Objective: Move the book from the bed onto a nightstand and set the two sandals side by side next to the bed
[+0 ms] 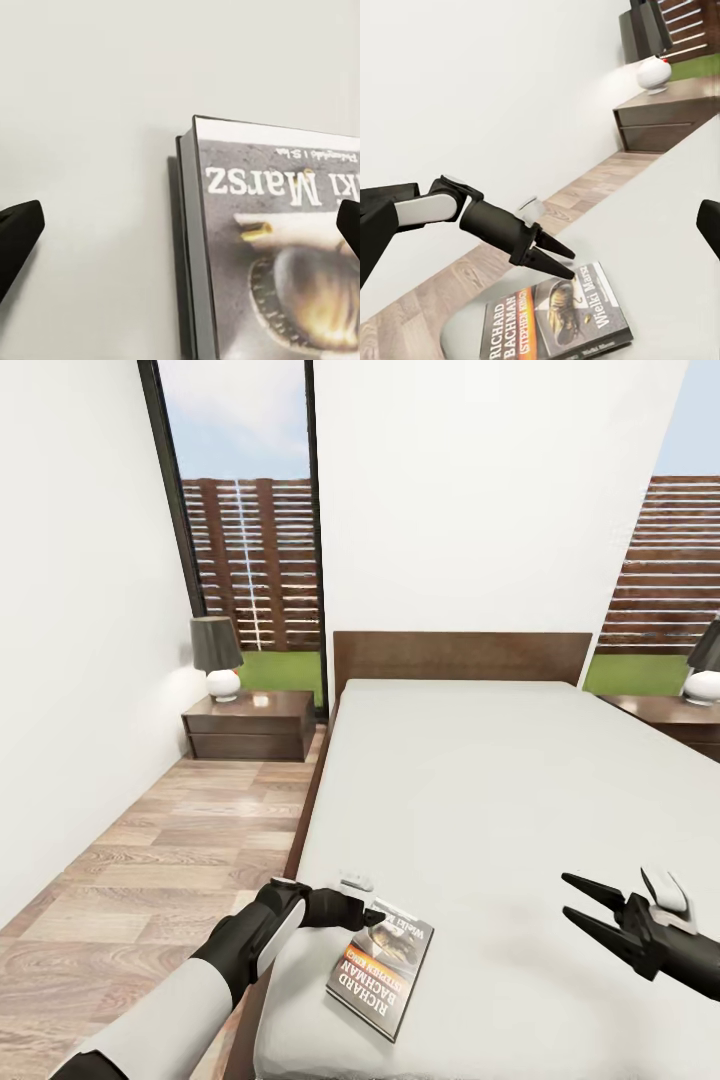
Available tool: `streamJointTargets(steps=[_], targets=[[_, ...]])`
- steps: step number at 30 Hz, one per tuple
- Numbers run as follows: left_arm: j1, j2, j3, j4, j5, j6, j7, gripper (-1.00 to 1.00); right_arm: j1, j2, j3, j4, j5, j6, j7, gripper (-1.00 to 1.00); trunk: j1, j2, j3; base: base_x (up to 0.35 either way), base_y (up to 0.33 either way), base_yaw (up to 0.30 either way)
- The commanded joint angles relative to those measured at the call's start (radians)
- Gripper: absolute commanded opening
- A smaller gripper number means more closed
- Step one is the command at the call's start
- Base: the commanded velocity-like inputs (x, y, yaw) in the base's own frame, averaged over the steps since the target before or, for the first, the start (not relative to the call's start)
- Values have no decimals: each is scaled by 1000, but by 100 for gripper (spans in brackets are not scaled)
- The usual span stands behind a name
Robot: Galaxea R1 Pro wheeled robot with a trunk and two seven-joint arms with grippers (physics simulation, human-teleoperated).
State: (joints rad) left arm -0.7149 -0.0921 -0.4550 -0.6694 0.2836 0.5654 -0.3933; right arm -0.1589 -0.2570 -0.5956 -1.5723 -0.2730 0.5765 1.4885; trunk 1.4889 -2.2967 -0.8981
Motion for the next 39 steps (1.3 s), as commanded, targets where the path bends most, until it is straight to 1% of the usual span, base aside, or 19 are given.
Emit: streamJointTargets(steps=[1, 22, 25, 39], targets=[[0, 0, -2, 14, 6, 10, 2, 100, -1, 0, 0, 0, -2, 11, 1, 100, 0, 0, -1, 0, 0, 0], [0, 0, -3, 14, 6, 10, 2, 100, -1, 1, 2, 0, -3, 10, -7, 100, 0, 0, -1, 0, 0, 0], [0, 0, -3, 14, 6, 10, 2, 100, -1, 1, 3, 0, -2, 11, -7, 100, 11, -21, -11, 0, 0, 0], [0, 0, -4, 14, 6, 10, 2, 100, -1, 1, 3, 0, -2, 11, -7, 100, 11, -21, -11, 0, 0, 0]])
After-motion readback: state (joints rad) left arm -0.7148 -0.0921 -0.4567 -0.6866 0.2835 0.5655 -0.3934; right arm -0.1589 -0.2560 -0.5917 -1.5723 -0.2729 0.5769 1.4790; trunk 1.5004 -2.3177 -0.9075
